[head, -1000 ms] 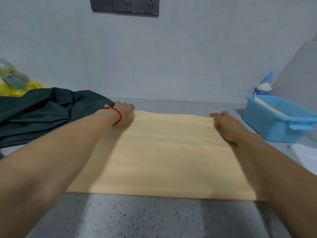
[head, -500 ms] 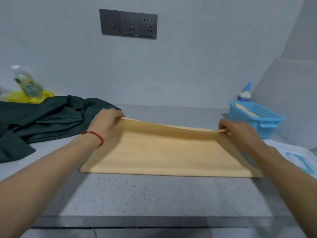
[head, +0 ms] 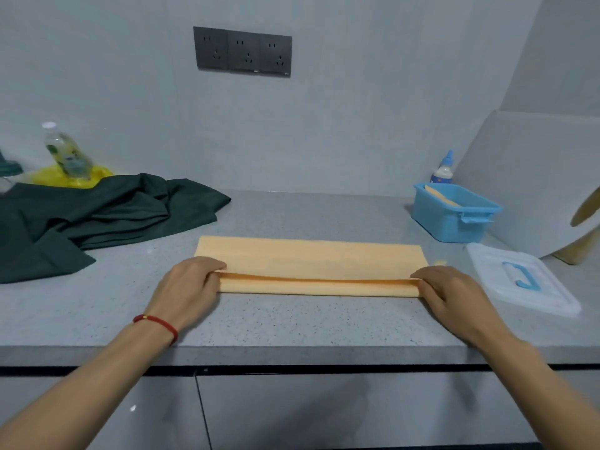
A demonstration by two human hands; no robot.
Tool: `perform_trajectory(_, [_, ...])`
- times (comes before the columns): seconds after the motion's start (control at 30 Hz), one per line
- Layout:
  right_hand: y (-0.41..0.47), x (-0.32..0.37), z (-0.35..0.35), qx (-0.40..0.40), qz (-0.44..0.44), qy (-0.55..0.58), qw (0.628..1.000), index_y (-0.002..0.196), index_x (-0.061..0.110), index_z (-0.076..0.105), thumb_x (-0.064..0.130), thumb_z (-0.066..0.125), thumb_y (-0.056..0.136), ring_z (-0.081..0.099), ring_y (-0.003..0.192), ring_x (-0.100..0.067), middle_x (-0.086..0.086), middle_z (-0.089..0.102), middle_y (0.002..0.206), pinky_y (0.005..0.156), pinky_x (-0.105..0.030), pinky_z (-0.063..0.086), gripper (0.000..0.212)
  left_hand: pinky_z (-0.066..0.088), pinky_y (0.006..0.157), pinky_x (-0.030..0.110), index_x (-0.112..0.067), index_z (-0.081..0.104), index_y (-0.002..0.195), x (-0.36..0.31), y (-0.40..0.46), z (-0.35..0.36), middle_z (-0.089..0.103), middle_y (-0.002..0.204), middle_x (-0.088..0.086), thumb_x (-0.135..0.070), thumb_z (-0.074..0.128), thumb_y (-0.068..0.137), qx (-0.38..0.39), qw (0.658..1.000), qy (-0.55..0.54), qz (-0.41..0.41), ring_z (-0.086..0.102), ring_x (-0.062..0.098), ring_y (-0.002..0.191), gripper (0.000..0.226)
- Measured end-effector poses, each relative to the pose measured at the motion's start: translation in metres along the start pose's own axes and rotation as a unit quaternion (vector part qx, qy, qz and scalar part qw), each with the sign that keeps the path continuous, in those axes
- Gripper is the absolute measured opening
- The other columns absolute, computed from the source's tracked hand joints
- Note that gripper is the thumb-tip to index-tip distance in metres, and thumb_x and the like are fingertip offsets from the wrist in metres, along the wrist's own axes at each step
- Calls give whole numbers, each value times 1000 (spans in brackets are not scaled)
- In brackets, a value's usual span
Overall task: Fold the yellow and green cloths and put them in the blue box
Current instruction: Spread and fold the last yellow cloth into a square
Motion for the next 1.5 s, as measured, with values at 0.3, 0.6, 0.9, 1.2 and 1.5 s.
perform_trajectory(0.3, [-7,1,-1,-70,14,-4,997,89,19,82,9,78,83,67,95,-28,5,78,93,91,-48,47,13,48,94,36,-15,78,108,-1,-3,-5,73,115,1,-10,56,92,-28,999,-14,8,60,20,108,27])
perform_trajectory(0.6, [-7,1,-1,10,96,-1,995,89,33,81,29,60,90,54,117,-16,19,69,99,112,-51,21,21,47,70,33,-23,80,92,-4,-3,-4,75,106,-6,-26,50,90,-1,1000,20,-21,57,15,80,30])
perform_trajectory(0.9, [70,73,13,50,48,71,995,129,17,67,27,51,102,53,130,-25,-4,63,139,110,-41,39,33,39,106,43,-24,64,130,-75,64,15,61,139,-1,-39,39,99,73,993,48,80,51,23,129,43])
perform_trajectory(1.2, [92,119,101,275,34,22,961,163,31,5,45,14,108,-6,157,-11,10,-2,171,127,-45,-5,58,-11,122,57,-46,-2,159,-106,63,98,-9,168,-15,-52,11,99,279,954,109,20,-12,20,156,61])
perform_trajectory(1.5, [74,-16,62,264,185,-63,944,163,34,5,60,10,104,-2,157,-13,8,-3,171,127,-47,0,65,-7,125,50,-52,-6,156,-11,76,64,-11,167,-16,-60,7,100,252,957,140,-33,-10,20,156,57])
Point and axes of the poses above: each hand's wrist, its own y-axis towards the middle knuckle, its own z-axis out of the palm, x = y × z, the point moved 1 cm from there along y, towards the middle knuckle
